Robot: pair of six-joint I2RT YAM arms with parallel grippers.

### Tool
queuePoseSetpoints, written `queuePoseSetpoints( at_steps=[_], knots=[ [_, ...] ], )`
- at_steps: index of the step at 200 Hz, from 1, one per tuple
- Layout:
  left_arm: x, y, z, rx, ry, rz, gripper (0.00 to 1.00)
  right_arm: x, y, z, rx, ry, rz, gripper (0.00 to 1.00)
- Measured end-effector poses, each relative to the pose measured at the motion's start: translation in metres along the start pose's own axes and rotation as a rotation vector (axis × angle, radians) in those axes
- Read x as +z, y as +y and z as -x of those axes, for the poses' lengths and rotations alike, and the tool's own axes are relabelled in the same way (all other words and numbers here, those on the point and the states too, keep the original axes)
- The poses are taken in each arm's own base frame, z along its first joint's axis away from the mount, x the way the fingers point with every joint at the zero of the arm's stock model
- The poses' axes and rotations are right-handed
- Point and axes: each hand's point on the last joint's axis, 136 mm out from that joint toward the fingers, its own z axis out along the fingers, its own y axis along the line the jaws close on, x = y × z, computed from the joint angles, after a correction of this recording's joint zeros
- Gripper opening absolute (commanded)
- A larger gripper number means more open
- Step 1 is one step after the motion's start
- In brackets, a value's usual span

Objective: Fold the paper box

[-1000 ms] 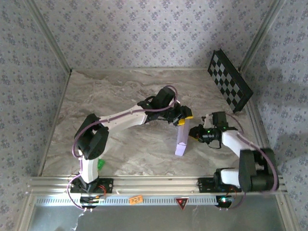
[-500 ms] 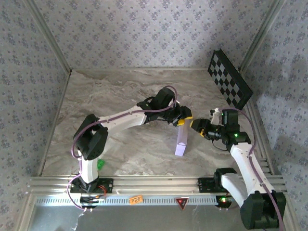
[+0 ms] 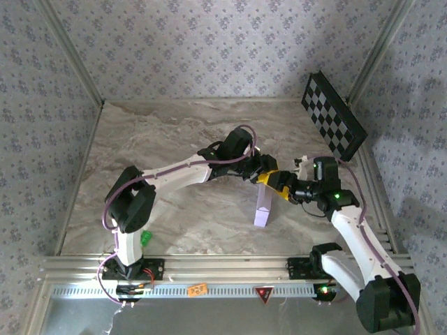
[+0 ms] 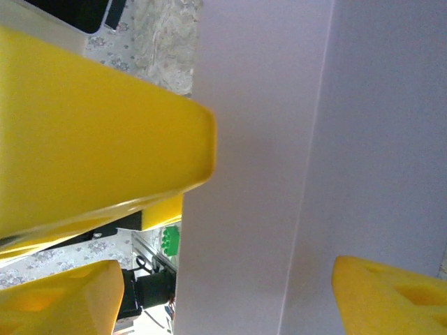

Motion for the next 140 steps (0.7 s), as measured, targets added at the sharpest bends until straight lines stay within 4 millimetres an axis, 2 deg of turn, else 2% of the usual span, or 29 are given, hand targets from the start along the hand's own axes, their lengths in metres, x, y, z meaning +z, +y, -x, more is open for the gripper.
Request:
queuePoseSetpoints(
  at_steps=[38,61,102,140],
  knots=[
    [0.000,-0.001,0.000,0.002,-0.001,-0.003,0.48,0.006,-0.013,-0.005,0.031,0.024,-0.024,0.73],
    [-0.001,-0.001,0.000,0.003,-0.002,-0.005,0.51,0.007,-0.013,-0.004,0.028,0.022,-0.022,0.72],
    [-0.008,-0.002,0.000,0.018,-0.010,0.006,0.65,0.007,-0.013,-0.005,0.028,0.023,-0.020,0.71],
    [-0.019,0.006,0.002,0.025,-0.018,0.048,0.70,0.008,-0.013,-0.004,0.021,0.025,-0.016,0.71]
  ],
)
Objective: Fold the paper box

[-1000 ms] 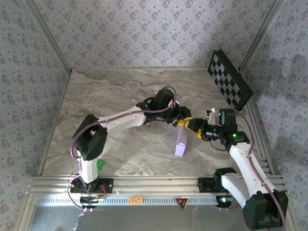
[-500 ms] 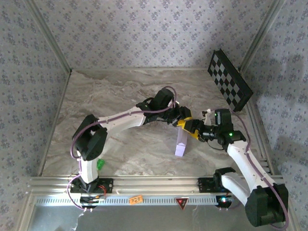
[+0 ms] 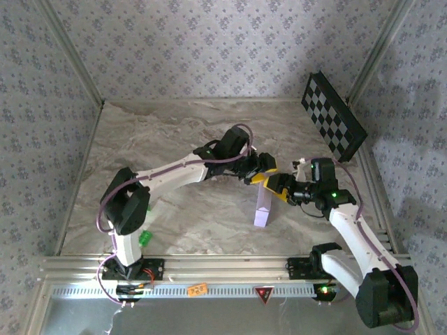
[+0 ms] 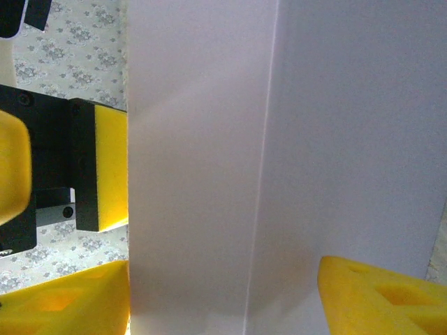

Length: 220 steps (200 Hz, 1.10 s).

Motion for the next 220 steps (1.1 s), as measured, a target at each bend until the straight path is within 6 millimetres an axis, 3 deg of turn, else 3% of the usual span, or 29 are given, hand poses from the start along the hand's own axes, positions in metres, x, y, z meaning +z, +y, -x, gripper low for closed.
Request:
queuePoseSetpoints(
  at_steps=[58,150,220],
  knots=[
    [-0.020,0.026,0.007,-0.005,-0.029,0.095,0.67,0.006,-0.002,0.001,0.001,0.023,0.011,0.71],
    [-0.033,0.040,0.014,0.039,-0.037,0.140,0.66,0.018,0.000,0.005,-0.058,0.047,0.014,0.69],
    [-0.043,0.013,0.042,0.135,-0.070,0.119,0.67,0.025,-0.002,0.006,-0.100,0.066,-0.010,0.67]
  ],
)
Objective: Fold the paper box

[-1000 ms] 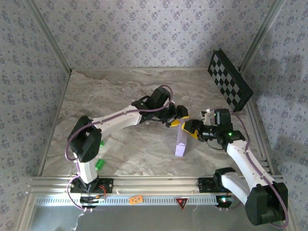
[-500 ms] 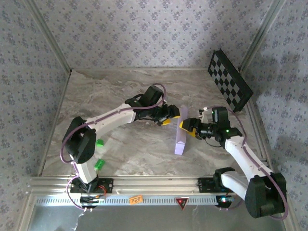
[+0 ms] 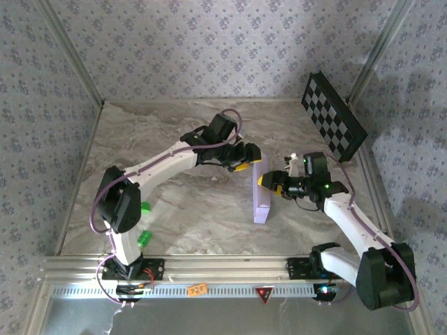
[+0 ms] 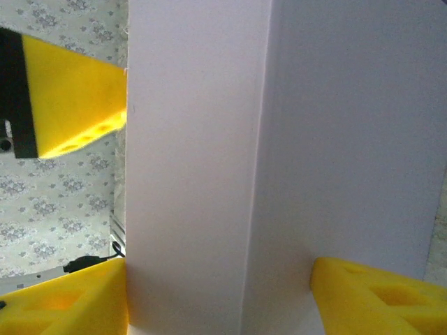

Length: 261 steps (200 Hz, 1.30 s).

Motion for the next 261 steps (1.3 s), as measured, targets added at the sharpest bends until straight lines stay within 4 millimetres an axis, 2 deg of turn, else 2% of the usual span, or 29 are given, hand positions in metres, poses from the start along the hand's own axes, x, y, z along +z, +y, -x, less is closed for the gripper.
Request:
queuePoseSetpoints(
  at_steps=[33,102,135,164,184,227,261],
  knots=[
    [0.001,-0.002,0.014,0.026,-0.017,-0.002,0.67,0.004,0.001,0.001,-0.014,0.014,-0.004,0.67],
    [0.023,0.020,0.037,0.022,-0.002,0.045,0.62,0.009,0.003,0.004,-0.031,0.022,-0.011,0.67],
    [0.020,0.023,0.050,0.024,-0.022,0.046,0.57,0.009,0.003,0.005,-0.033,0.022,-0.013,0.66],
    [0.015,0.027,0.059,0.014,-0.037,0.044,0.57,0.010,0.003,0.005,-0.036,0.021,-0.016,0.66],
    [0.017,0.028,0.060,0.011,-0.037,0.038,0.57,0.010,0.003,0.005,-0.035,0.022,-0.017,0.66],
    [0.031,0.042,0.049,-0.024,0.000,0.002,0.62,0.011,0.001,0.005,-0.034,0.025,-0.023,0.65],
    [0.032,0.039,0.049,-0.023,0.002,-0.024,0.49,0.011,0.001,0.006,-0.036,0.023,-0.027,0.65]
  ],
)
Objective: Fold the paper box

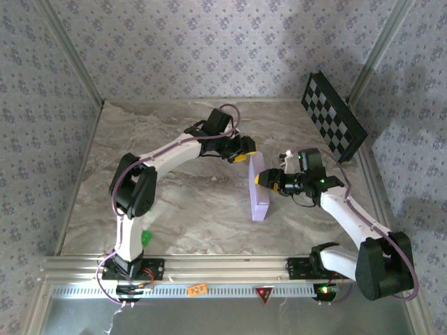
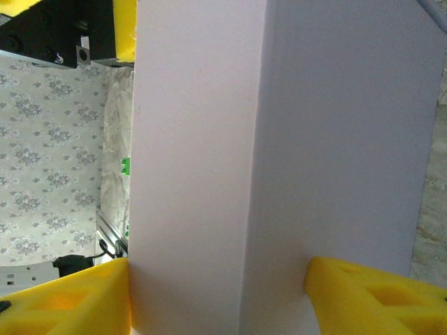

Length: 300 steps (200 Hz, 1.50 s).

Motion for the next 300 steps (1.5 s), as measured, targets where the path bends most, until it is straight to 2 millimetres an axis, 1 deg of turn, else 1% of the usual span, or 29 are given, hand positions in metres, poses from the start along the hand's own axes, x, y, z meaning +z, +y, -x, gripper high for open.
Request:
queuePoseSetpoints(
  at_steps=[14,32,47,70,96,128,168,185,200,211,224,237,264,293,300],
  knots=[
    [0.000,-0.002,0.001,0.001,-0.002,-0.009,0.42,0.000,0.001,0.000,-0.002,0.000,0.000,0.65],
    [0.001,-0.001,0.001,0.005,-0.006,-0.017,0.39,0.000,0.000,0.000,-0.001,-0.001,-0.005,0.65],
    [0.001,0.000,0.000,0.008,-0.012,-0.022,0.39,0.000,0.000,0.000,-0.002,0.000,-0.008,0.65],
    [0.000,0.002,-0.001,0.014,-0.020,-0.029,0.39,-0.003,0.005,0.002,-0.007,-0.003,-0.022,0.68],
    [-0.001,0.003,-0.003,0.015,-0.021,-0.031,0.40,-0.009,0.003,-0.001,0.010,0.001,-0.069,0.70],
    [-0.002,0.004,-0.004,0.014,-0.021,-0.031,0.40,-0.020,0.006,-0.014,0.022,0.014,-0.099,0.69],
    [-0.002,0.004,-0.004,0.015,-0.021,-0.031,0.40,-0.038,0.019,-0.030,0.011,0.007,-0.087,0.67],
    [-0.002,0.004,-0.004,0.015,-0.021,-0.031,0.40,-0.044,0.021,-0.035,0.007,-0.006,-0.079,0.65],
    [-0.002,0.004,-0.004,0.015,-0.021,-0.031,0.40,-0.046,0.018,-0.041,0.017,-0.005,-0.081,0.59],
    [-0.002,0.004,-0.004,0.014,-0.022,-0.031,0.40,-0.044,0.011,-0.046,0.035,0.003,-0.098,0.55],
    [-0.002,0.005,-0.004,0.014,-0.022,-0.029,0.40,-0.040,0.000,-0.052,0.060,0.017,-0.124,0.54],
    [-0.002,0.008,-0.005,0.009,-0.022,-0.019,0.40,-0.038,-0.004,-0.054,0.067,0.022,-0.132,0.53],
    [-0.001,0.010,-0.005,0.006,-0.021,-0.016,0.40,-0.036,-0.005,-0.054,0.065,0.030,-0.133,0.53],
    [-0.001,0.012,-0.005,0.005,-0.022,-0.018,0.40,-0.045,-0.002,-0.050,0.058,0.017,-0.167,0.53],
    [-0.001,0.011,-0.005,0.006,-0.023,-0.019,0.40,-0.047,0.000,-0.049,0.054,0.010,-0.171,0.52]
  ],
)
